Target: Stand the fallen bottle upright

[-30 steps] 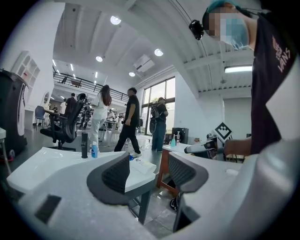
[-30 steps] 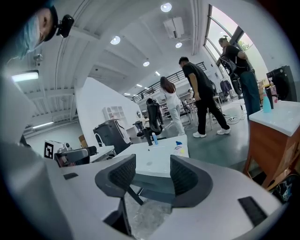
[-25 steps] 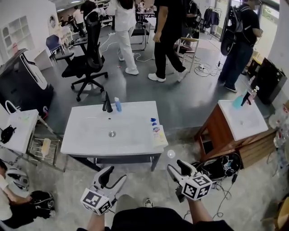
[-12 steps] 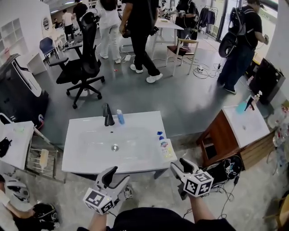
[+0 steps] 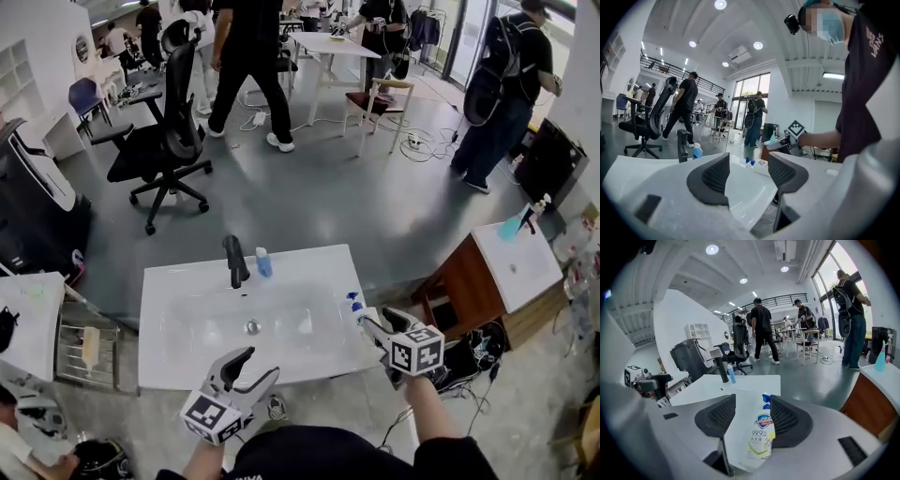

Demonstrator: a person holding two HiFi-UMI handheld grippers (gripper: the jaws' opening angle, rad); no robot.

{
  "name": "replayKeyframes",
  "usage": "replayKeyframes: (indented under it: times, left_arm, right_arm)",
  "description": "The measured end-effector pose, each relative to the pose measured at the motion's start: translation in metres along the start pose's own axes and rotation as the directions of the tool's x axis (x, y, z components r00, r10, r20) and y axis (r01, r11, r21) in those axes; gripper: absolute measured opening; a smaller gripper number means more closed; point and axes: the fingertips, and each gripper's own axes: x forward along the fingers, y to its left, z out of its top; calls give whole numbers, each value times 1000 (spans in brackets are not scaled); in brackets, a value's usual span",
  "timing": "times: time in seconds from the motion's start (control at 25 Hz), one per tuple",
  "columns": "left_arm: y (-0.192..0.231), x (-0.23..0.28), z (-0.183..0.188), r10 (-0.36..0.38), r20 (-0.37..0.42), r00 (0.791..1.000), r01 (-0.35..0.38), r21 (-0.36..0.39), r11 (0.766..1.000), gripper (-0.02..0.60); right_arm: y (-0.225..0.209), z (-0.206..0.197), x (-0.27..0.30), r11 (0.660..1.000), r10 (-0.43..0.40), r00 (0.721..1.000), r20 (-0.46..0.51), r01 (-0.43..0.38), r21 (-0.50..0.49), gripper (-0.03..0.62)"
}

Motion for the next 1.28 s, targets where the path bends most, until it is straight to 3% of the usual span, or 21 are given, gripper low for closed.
replayKeyframes:
  times: [0.2, 0.4, 0.72, 0.92, 1.16, 1.28]
  left_arm:
    - [23, 4, -3, -36, -16, 999, 36, -4, 999, 250]
    - [43, 5, -6, -58, -14, 998, 58, 8, 998, 250]
    - [69, -4, -11, -36, -21, 999, 35, -27, 999, 250]
    - [86, -15, -15, 2, -33, 999, -4, -49, 999, 250]
    - [93, -25, -20, 24, -47, 999, -26, -53, 998, 250]
    - [93, -27, -18, 41, -48, 998, -44, -57, 997, 250]
  right_arm:
    - [-19, 4, 39, 998, -47, 993, -105, 43, -37, 222]
    - [-28, -4, 75, 999, -32, 968, -250, 30, -13, 229]
    - [-45, -26, 122, 999, -24, 876, -481, 42, 28, 229]
    - [-50, -44, 136, 997, -16, 817, -576, 55, 51, 229]
    - [-55, -61, 141, 995, -41, 768, -639, 91, 45, 206]
    - [-60, -63, 141, 994, -53, 765, -642, 100, 37, 195]
